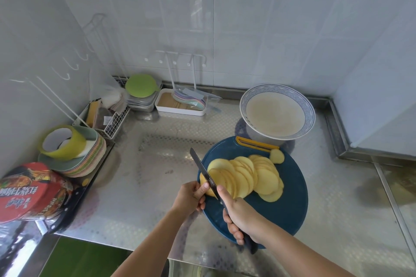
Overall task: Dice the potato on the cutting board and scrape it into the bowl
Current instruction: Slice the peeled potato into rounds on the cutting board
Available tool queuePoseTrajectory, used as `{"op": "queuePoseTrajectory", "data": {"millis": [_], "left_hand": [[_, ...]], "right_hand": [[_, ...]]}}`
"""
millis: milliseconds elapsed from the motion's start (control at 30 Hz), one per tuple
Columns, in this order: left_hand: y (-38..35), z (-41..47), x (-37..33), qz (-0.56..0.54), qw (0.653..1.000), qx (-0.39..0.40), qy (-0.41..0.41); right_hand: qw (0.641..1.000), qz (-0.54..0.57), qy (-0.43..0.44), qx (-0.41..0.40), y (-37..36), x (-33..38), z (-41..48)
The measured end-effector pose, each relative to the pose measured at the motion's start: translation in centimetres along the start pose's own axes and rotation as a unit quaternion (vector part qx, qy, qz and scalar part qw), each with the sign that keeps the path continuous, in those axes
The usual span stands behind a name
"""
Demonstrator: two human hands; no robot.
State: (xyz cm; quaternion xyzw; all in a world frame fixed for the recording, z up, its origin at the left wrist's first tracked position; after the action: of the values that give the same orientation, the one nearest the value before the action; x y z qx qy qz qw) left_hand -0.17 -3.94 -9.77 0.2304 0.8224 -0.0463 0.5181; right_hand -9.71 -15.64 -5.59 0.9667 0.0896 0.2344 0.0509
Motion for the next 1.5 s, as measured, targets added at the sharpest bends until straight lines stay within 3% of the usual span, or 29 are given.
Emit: {"op": "queuePoseTrajectory", "data": {"millis": [933, 1200, 1500], "left_hand": [[-0.2, -0.5, -0.1, -0.054, 0.998, -0.022, 0.004], [0.0, -0.5, 0.1, -0.071, 0.997, -0.042, -0.006], [0.2, -0.5, 0.7, -0.052, 0.998, -0.02, -0.007]], "right_hand": [[1.0, 0.014, -0.002, 0.02, 0.2, -0.6, 0.2], [0.998, -0.02, 0.045, -0.047, 0.3, -0.3, 0.7], [0.997, 0.001, 0.064, -0.047, -1.0, -0.3, 1.8]]}}
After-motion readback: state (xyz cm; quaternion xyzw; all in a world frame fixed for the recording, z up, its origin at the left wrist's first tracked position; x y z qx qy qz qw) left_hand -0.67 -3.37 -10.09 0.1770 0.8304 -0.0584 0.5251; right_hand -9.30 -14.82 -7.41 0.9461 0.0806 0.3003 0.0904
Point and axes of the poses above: each hand's wrist, its own z-axis towards the middle knuckle, its own y-axis out of the back of the hand, x = y × z, the point moved 8 cm from there along z, towards the middle knuckle, and after that the axes turned 5 degrees about -y, right-handed, at the moved point
